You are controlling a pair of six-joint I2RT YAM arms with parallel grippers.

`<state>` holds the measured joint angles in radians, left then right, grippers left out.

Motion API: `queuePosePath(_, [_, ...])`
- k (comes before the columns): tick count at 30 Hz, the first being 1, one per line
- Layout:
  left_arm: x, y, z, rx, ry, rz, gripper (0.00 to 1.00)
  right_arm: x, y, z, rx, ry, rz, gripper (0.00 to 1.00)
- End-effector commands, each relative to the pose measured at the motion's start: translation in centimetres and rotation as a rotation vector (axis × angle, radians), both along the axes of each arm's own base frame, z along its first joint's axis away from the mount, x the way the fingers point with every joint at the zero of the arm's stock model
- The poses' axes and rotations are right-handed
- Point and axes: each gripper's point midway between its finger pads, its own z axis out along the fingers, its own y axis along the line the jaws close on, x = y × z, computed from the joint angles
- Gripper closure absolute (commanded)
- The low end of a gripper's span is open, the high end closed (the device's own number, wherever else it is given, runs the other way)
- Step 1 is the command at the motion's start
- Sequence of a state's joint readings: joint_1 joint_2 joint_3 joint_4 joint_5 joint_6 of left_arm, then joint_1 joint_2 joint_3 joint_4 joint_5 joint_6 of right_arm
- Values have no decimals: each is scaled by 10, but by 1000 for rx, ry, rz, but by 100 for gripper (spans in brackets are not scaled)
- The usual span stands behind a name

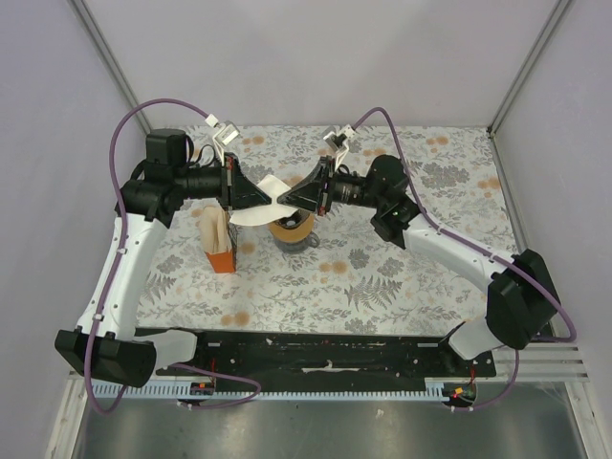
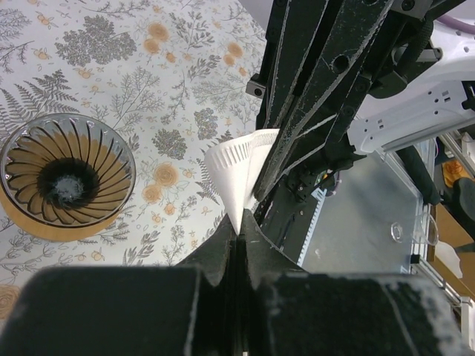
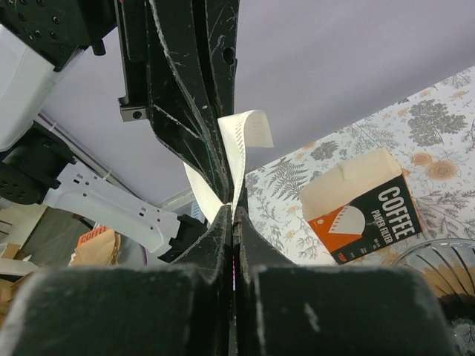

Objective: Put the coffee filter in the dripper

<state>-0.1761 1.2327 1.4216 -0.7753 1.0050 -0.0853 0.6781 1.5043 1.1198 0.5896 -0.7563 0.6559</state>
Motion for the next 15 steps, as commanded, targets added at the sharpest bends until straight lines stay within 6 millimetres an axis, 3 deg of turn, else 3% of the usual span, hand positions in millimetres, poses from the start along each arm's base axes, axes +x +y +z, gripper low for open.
queuePosePath(1, [-3, -1, 10, -6, -69, -29, 98, 0, -7, 30, 36, -68, -43, 100])
queuePosePath(4, [-1, 0, 8, 4, -75, -20, 98, 1, -11, 24, -12, -75, -69, 100])
queuePosePath(5, [0, 2, 7, 13, -84, -13, 93, 0, -14, 23, -37, -85, -78, 100])
queuePosePath(8, [6, 8, 2, 75, -132, 13, 49, -1, -20, 13, -150, -117, -79, 100])
queuePosePath(10, [11, 15, 1, 137, -191, 27, 34, -4, -24, 4, -239, -121, -68, 100])
queuePosePath(12, [13, 21, 3, 184, -238, 31, 29, -9, -31, -10, -335, -80, -51, 100])
queuePosePath(15, [14, 23, 8, 209, -274, 13, 27, -14, -36, -15, -413, -34, -27, 100])
